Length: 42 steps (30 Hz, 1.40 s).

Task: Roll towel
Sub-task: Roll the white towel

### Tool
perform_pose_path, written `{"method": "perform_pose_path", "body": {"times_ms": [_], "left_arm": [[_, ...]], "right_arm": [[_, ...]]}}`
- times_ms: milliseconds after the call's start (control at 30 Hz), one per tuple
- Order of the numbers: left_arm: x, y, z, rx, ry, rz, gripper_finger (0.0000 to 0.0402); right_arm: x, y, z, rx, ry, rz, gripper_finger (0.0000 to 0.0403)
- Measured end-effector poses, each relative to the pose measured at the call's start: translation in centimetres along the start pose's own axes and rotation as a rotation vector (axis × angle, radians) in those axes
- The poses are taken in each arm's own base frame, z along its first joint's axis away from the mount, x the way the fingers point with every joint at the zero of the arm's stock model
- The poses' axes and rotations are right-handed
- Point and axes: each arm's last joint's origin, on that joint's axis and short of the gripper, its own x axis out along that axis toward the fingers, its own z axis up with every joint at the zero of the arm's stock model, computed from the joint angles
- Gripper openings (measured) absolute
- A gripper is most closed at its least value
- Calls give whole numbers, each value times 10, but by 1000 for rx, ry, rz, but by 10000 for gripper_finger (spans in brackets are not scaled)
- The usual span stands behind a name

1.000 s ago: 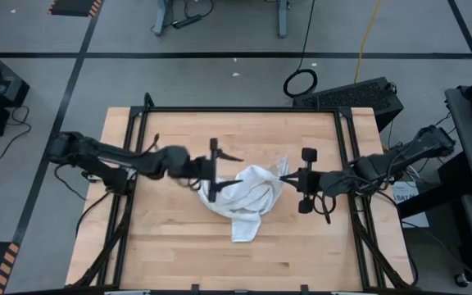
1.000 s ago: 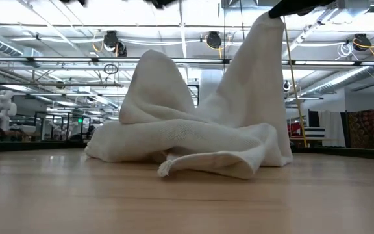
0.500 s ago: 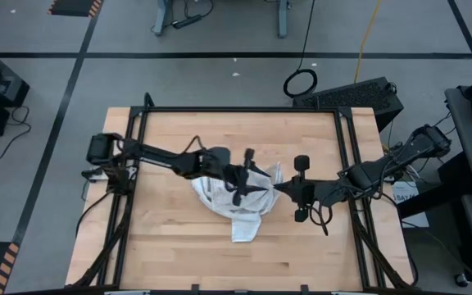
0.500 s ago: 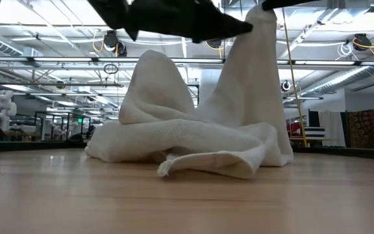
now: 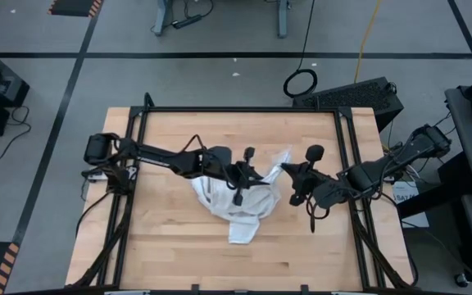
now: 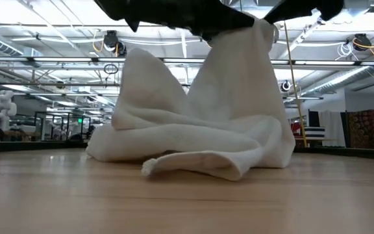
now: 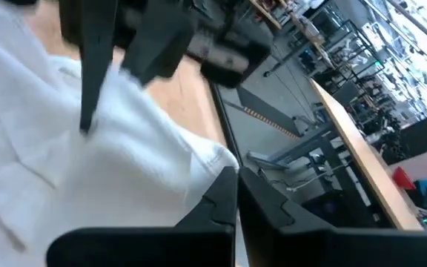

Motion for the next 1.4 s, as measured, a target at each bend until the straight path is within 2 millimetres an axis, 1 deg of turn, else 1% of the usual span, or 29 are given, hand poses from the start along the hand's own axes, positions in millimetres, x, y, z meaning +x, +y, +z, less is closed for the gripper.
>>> {"method": "perform_pose_path", "body": {"times_ms": [100,167,267,400,467,533,600,700,800,933,1100,1200,1300,1367,1400], "left_arm": [[-5,-3,5,-114,-5,-79,33],[-9,-9,8,-191,10,-156,58],[-10,-20,8,-253,51,-216,104],[-9,-35,1,-253,142,-289,165],[-9,-42,-3,-232,193,-308,188],[-9,-47,-9,-242,259,-308,201],[-9,-47,-11,-251,290,-261,206],[-10,-44,-15,-242,355,-118,207],[-4,-45,-29,-267,409,-96,207],[-4,-52,-53,-350,496,-85,207],[-12,-65,-75,-472,592,-38,207],[-14,-77,-79,-508,612,-66,207],[-13,-88,-82,-498,633,-91,207],[-13,-96,-84,-482,647,-111,198],[-13,-99,-83,-473,647,-118,187]], "right_arm": [[0,1,-3,-3,20,4,0],[0,0,-7,-16,49,-19,0],[-1,1,-12,-23,81,-19,0],[-3,2,-15,-23,96,-7,0],[-5,4,-14,-39,83,20,0],[-8,7,-12,-74,62,62,0],[-11,11,-11,-108,38,102,0],[-17,14,-9,-153,11,131,0],[-20,16,-9,-165,1,138,0],[-19,16,-10,-142,7,138,0],[-19,16,-10,-134,8,139,0],[-19,16,-10,-121,10,140,0],[-19,16,-11,-82,18,141,0],[-19,16,-12,-60,28,142,0],[-19,16,-12,-49,33,143,0]]}}
